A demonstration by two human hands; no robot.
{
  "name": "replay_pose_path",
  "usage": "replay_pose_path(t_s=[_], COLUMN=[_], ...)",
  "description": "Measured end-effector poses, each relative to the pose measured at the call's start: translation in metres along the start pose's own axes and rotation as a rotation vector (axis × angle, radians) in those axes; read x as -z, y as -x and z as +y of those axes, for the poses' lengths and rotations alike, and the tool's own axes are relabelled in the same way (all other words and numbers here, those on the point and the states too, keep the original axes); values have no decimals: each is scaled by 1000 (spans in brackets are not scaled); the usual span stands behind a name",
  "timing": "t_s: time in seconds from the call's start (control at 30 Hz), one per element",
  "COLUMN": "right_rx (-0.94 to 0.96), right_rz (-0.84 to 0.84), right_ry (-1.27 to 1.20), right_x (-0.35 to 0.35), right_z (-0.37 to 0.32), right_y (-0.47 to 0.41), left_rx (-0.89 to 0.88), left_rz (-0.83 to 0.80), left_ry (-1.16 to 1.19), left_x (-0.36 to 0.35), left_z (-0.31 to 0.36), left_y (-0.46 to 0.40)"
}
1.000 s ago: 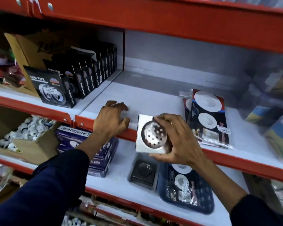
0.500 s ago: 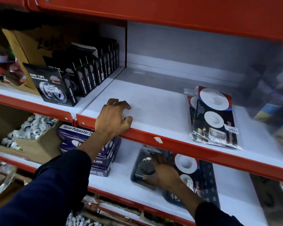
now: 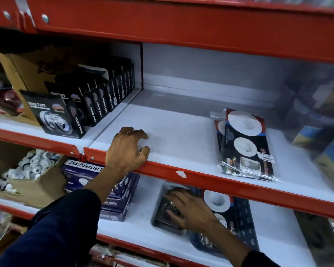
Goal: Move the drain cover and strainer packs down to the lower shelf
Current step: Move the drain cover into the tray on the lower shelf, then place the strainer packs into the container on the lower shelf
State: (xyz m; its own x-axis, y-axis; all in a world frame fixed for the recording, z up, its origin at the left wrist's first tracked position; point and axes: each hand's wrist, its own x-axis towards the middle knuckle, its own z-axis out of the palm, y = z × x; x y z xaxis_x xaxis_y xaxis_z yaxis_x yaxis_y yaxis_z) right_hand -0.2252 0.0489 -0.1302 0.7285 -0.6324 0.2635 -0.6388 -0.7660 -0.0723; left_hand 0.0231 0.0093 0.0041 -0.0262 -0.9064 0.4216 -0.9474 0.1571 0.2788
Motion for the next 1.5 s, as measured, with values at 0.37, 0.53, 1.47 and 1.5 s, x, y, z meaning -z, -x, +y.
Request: replay_pose_path(t_s=[0.37,0.53,1.47,1.5], right_rx=[-1,-727,-835,-856], right_rz=[550,595,207,154], right_ry=[208,3,-1452,-1428], right_x=[140,178,227,222], right_z=[15,70,77,73], right_y=[19,47,157,165], left_rx=[-19,49,280,276], left_rz=[-96,-93,-762,-797], left_ry=[-32,180,1118,1093], left_x=[12,6,15,15], left_z=[13,51,181,179], left_y=[9,8,29,40])
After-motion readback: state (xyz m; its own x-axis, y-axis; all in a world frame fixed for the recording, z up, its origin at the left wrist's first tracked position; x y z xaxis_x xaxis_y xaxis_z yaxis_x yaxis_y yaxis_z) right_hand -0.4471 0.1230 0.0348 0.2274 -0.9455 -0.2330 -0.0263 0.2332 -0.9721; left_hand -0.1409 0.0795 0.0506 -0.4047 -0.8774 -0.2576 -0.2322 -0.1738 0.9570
